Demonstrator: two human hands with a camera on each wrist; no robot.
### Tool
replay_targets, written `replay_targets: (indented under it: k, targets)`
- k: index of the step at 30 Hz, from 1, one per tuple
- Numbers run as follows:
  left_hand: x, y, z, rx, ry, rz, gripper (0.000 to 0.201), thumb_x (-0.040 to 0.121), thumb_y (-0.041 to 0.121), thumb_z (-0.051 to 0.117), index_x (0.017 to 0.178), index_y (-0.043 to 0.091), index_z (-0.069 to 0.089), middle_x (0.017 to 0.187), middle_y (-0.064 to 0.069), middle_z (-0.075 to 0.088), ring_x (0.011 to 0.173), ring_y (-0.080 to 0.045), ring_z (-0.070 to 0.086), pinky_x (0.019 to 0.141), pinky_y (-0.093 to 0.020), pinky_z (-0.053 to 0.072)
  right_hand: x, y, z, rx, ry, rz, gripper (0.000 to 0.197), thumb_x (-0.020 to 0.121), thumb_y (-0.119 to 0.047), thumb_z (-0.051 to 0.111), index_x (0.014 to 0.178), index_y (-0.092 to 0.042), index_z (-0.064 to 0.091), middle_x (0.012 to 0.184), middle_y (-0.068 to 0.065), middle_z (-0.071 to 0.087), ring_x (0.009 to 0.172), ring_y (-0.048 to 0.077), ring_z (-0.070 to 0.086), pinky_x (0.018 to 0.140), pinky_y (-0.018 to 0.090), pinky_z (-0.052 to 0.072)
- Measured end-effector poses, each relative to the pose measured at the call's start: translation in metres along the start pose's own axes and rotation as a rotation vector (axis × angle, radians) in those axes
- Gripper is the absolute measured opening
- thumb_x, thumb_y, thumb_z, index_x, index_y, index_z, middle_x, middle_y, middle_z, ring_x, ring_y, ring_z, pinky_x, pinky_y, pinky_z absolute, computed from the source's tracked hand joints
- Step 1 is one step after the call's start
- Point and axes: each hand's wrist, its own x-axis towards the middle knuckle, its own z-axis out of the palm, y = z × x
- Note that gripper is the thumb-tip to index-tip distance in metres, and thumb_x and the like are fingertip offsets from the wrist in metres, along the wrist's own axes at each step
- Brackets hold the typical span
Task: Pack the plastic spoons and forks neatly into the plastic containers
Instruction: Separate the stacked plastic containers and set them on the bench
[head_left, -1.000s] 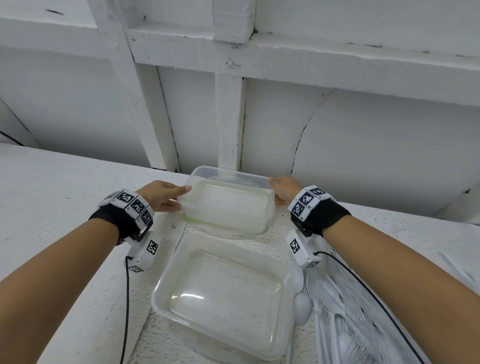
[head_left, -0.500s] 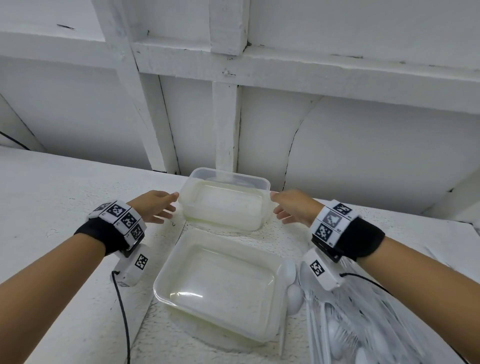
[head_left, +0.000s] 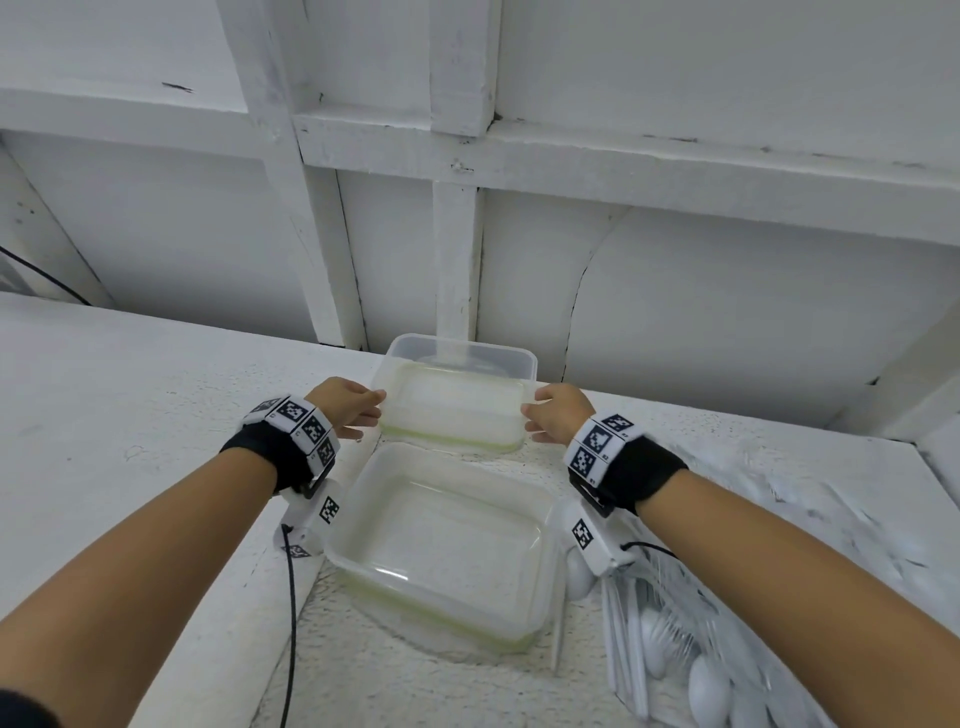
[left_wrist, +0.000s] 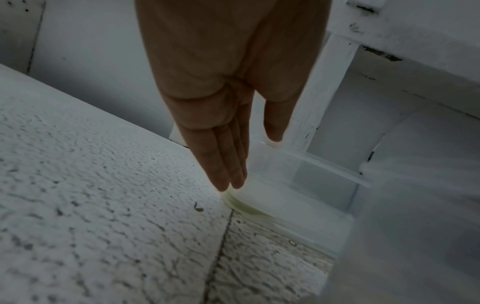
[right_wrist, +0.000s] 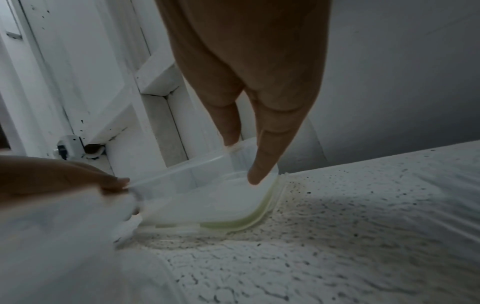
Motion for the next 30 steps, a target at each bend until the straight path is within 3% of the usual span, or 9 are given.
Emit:
replay_targets:
  k: [3,7,11,17,22,25,27,30]
  targets:
    - [0.001,0.000,0.002,0.010,0.008,-0.001,0.031,0.094,0.022,0.054,0.110,-0.004,0.059,0.101,-0.013,0.062,0.091,-0.021,0.059,0.069,-0.029,0.050,0.003,0.003,0.000,0.020,-0.012,0.008,0.043,0.091,-0.011,0.059,0.131,-0.002,0.045,0.100,0.011,0.058,0.100,0.024,0.064,0.086,0.036,0.054]
    - [0.003,0.000,0.000,0.018,-0.012,-0.016,0.029,0.094,0.023,0.055,0.108,-0.002,0.060,0.102,-0.011,0.063,0.092,-0.021,0.059,0.072,-0.031,0.051,0.004,0.004,-0.003,0.011,-0.024,-0.001,0.040,0.090,-0.013,0.059,0.127,-0.003,0.048,0.100,0.009,0.058,0.101,0.024,0.064,0.084,0.036,0.055]
    - [0.006,0.002,-0.005,0.036,-0.034,-0.015,0.028,0.094,0.023,0.054,0.108,0.000,0.060,0.102,-0.011,0.064,0.093,-0.020,0.060,0.076,-0.031,0.051,0.003,0.007,-0.006,0.031,-0.052,-0.022,0.021,0.091,-0.011,0.058,0.110,-0.002,0.057,0.100,0.009,0.060,0.092,0.017,0.062,0.079,0.033,0.055]
    - [0.008,0.005,-0.011,0.031,-0.012,-0.007,0.027,0.095,0.022,0.052,0.109,0.001,0.060,0.102,-0.012,0.065,0.094,-0.021,0.062,0.076,-0.029,0.050,0.003,0.009,-0.004,0.065,-0.061,-0.010,0.025,0.090,-0.009,0.060,0.111,0.003,0.058,0.099,0.010,0.060,0.096,0.017,0.061,0.081,0.036,0.055]
    - [0.004,0.005,-0.014,0.031,-0.044,-0.018,0.030,0.096,0.024,0.051,0.112,0.000,0.058,0.103,-0.012,0.064,0.095,-0.022,0.061,0.078,-0.034,0.050,0.000,0.007,-0.004,0.045,-0.054,-0.015,0.031,0.090,-0.012,0.061,0.117,0.001,0.056,0.100,0.010,0.060,0.092,0.016,0.060,0.075,0.030,0.054]
    - [-0.004,0.005,-0.018,0.066,-0.061,-0.028,0.030,0.097,0.026,0.048,0.112,0.002,0.057,0.103,-0.013,0.064,0.094,-0.023,0.060,0.075,-0.032,0.049,-0.010,0.007,-0.013,0.040,-0.065,-0.029,0.029,0.091,-0.017,0.059,0.115,0.000,0.058,0.101,0.010,0.059,0.090,0.018,0.060,0.079,0.031,0.055]
    - [-0.012,0.000,-0.023,0.109,-0.092,-0.048,0.032,0.097,0.029,0.046,0.110,0.003,0.058,0.104,-0.012,0.064,0.092,-0.024,0.060,0.075,-0.033,0.050,-0.024,0.009,-0.020,0.038,-0.080,-0.028,0.023,0.094,-0.019,0.055,0.108,-0.002,0.059,0.101,0.012,0.059,0.087,0.019,0.060,0.079,0.032,0.054]
    - [-0.029,-0.012,-0.026,0.176,-0.176,-0.110,0.037,0.096,0.038,0.044,0.108,0.006,0.058,0.103,-0.009,0.064,0.089,-0.024,0.061,0.073,-0.037,0.052,-0.051,0.018,-0.029,-0.006,-0.130,-0.005,0.030,0.097,-0.025,0.048,0.115,-0.002,0.056,0.102,0.013,0.061,0.087,0.021,0.062,0.076,0.029,0.054]
